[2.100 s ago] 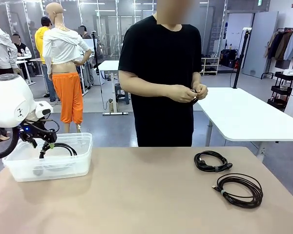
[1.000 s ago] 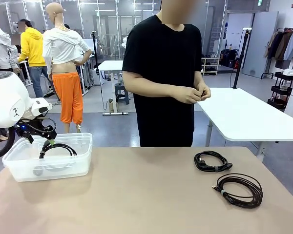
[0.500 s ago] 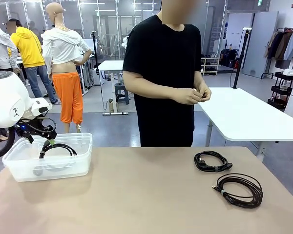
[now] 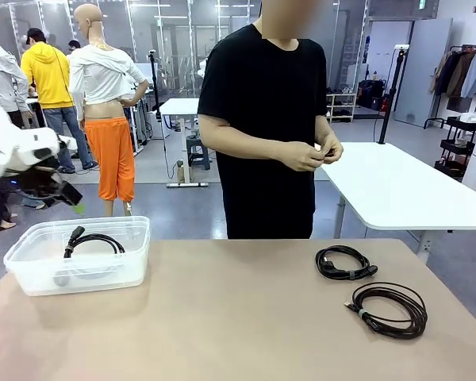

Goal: Organize and store the cables.
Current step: Place the Power Cable into the Organizing box.

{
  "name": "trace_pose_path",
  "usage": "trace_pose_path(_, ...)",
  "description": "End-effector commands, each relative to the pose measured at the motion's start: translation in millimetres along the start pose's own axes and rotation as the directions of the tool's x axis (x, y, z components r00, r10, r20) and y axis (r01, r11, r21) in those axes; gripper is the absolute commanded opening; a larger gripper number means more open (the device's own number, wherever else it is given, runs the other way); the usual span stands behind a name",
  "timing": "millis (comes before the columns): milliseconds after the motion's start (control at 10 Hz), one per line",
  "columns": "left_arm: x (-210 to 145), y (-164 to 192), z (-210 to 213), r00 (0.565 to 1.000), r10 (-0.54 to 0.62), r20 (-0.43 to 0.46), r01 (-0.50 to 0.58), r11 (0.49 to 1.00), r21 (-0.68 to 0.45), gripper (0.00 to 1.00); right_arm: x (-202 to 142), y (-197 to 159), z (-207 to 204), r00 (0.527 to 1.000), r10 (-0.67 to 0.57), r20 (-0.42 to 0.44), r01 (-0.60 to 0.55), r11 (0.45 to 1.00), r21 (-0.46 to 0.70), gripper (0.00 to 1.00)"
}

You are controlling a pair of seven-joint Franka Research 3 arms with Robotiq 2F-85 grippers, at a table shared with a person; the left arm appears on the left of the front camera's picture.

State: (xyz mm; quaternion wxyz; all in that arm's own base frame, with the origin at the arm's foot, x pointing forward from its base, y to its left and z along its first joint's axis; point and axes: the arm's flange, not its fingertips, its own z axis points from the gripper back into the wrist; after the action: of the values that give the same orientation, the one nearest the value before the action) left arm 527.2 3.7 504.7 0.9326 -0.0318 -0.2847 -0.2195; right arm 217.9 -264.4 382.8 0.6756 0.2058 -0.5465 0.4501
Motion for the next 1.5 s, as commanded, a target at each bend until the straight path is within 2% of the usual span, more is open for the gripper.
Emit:
trace_pose_path(0,-67,1,58,0.989,-0.130,0.064,0.137,0.982,-0.127,1.00,0,1,2,1.000,0.017,0.005,-0.017,1.000,0.005,1.00)
trace_pose_path(100,-96,-10,92,0.975,-0.192,0.115,0.210,0.961,-0.178,1.00,0,1,2,1.000,0.017,0.005,-0.017,1.000,0.005,1.00)
trace_pose_path(200,-117,-15,110,0.962,-0.231,0.144,0.254,0.952,-0.171,1.00,0,1,2,1.000,0.017,0.005,-0.017,1.000,0.005,1.00)
trace_pose_path(400,-150,-17,118,0.923,-0.342,0.176,0.372,0.911,-0.179,1.00,0,1,2,1.000,0.017,0.005,-0.017,1.000,0.005,1.00)
trace_pose_path(500,-165,-12,121,0.879,-0.431,0.204,0.468,0.863,-0.190,1.00,0,1,2,1.000,0.017,0.005,-0.017,1.000,0.005,1.00)
trace_pose_path(700,-179,-5,118,0.818,-0.498,0.288,0.564,0.794,-0.228,1.00,0,1,2,1.000,0.017,0.005,-0.017,1.000,0.005,1.00)
trace_pose_path(900,-177,-4,114,0.861,-0.415,0.295,0.486,0.842,-0.233,1.00,0,1,2,1.000,0.017,0.005,-0.017,1.000,0.005,1.00)
trace_pose_path(1000,-177,-4,121,0.838,-0.479,0.263,0.533,0.821,-0.206,1.00,0,1,2,1.000,0.017,0.005,-0.017,1.000,0.005,1.00)
trace_pose_path(1400,-177,-4,121,0.838,-0.479,0.263,0.533,0.821,-0.206,1.00,0,1,2,1.000,0.017,0.005,-0.017,1.000,0.005,1.00)
